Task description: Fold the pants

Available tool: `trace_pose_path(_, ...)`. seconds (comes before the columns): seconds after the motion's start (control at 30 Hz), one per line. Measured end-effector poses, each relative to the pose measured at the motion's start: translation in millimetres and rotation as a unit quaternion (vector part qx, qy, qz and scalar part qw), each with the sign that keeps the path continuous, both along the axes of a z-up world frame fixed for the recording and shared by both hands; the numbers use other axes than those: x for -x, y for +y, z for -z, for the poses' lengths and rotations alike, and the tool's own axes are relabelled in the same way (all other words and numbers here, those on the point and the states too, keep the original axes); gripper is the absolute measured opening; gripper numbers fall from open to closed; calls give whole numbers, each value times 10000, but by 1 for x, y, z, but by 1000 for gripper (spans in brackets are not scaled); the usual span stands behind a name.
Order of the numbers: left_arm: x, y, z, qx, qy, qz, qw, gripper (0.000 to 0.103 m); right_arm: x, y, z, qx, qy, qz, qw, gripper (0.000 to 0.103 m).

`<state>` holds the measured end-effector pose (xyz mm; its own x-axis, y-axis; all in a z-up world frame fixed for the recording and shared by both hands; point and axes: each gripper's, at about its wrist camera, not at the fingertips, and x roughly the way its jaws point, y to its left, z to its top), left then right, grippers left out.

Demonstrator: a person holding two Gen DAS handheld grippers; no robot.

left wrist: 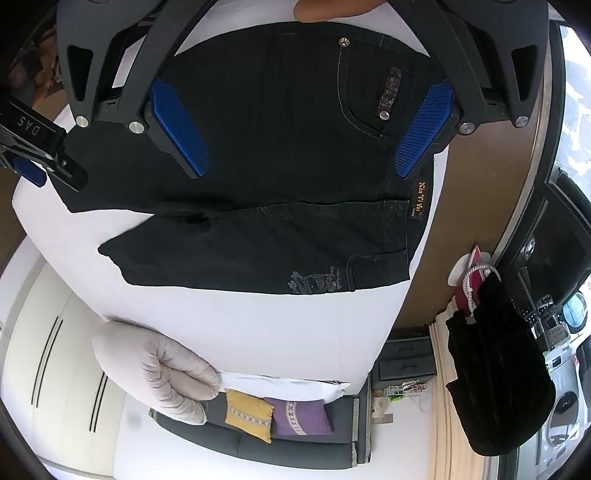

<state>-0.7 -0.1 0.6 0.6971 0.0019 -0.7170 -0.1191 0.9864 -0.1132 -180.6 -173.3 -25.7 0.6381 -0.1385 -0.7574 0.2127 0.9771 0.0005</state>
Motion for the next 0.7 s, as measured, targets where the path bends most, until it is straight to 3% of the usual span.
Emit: trace_pose_path(0.7, 0, -1, 3, -43, 79, 25, 10000, 103, 1, 5, 5, 127, 27, -47, 9999, 103)
